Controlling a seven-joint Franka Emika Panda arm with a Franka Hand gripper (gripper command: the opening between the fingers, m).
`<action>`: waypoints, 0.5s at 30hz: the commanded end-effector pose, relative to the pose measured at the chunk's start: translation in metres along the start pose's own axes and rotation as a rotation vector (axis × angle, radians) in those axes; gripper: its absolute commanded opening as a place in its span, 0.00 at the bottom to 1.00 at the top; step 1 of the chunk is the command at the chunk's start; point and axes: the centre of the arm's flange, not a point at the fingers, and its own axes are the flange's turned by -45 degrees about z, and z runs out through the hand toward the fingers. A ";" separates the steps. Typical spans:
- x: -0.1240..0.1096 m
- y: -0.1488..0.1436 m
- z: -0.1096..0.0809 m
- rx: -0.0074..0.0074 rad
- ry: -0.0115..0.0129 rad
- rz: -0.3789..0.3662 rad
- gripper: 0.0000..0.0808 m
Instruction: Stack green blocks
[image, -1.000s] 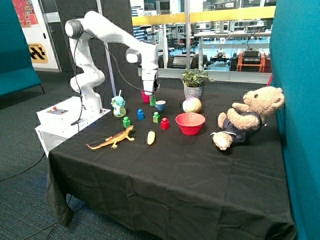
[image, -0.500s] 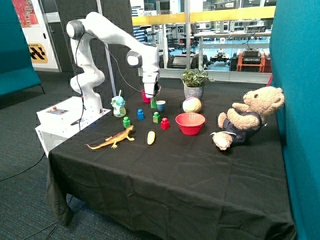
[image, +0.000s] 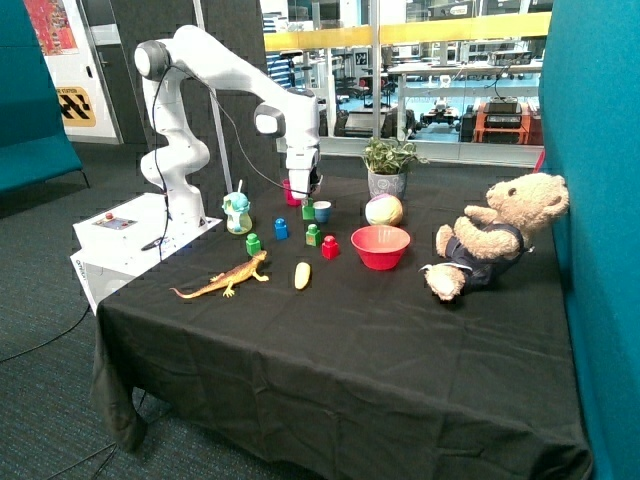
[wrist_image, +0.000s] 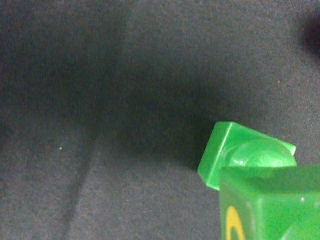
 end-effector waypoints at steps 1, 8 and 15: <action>-0.002 0.002 0.008 0.0015 0.0035 -0.001 0.00; -0.005 0.003 0.014 0.0015 0.0035 -0.001 0.00; -0.006 0.004 0.017 0.0015 0.0035 -0.001 0.00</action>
